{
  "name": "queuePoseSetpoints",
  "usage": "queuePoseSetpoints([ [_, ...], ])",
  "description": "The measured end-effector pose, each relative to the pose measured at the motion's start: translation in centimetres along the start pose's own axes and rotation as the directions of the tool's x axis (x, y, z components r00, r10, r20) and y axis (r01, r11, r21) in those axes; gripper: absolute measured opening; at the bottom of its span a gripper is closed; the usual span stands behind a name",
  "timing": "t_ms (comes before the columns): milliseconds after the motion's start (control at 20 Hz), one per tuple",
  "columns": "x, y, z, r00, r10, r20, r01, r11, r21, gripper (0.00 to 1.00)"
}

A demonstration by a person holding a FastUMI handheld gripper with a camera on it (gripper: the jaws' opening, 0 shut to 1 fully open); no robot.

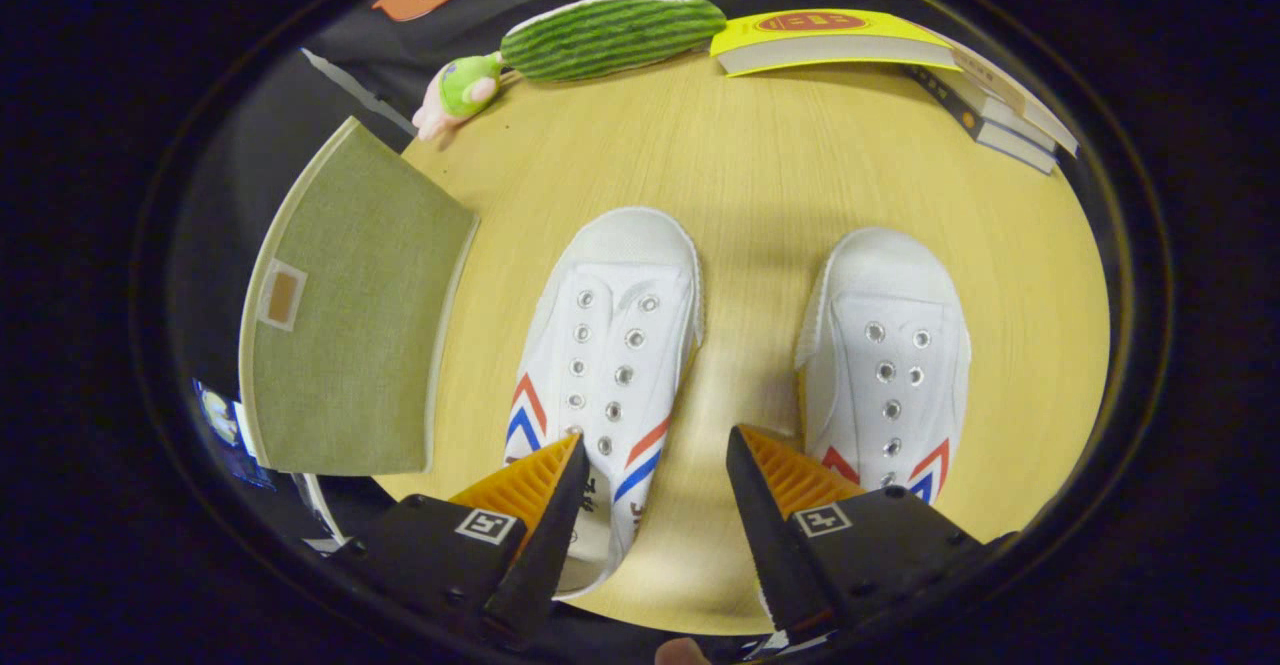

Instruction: Open the storage box then place both shoes into the box .Put the left shoe in first, then the right shoe, with the right side of both shoes facing outward in a uniform manner.

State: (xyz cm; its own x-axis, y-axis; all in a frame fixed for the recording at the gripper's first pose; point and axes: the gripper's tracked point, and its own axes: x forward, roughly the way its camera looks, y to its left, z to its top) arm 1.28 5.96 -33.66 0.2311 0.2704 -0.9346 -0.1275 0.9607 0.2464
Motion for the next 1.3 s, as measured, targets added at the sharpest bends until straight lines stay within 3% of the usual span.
queuePoseSetpoints([
  [50,0.1,0.4,-0.1,1.000,0.012,-0.004,-0.012,1.000,0.002,0.84],
  [150,0.5,1.0,-0.1,1.000,0.026,-0.009,-0.026,1.000,0.014,0.71],
  [300,0.6,1.8,-0.3,0.999,0.051,-0.008,-0.051,0.998,0.025,0.41],
  [550,0.1,2.0,0.0,0.996,0.086,0.035,-0.090,0.989,0.117,0.18],
  [600,0.2,2.0,-0.1,0.994,0.102,0.036,-0.106,0.985,0.136,0.07],
  [1000,-4.3,5.3,0.7,0.970,0.218,0.107,-0.237,0.943,0.235,0.06],
  [1300,-14.0,10.5,4.2,0.928,0.267,0.258,-0.321,0.926,0.197,0.06],
])
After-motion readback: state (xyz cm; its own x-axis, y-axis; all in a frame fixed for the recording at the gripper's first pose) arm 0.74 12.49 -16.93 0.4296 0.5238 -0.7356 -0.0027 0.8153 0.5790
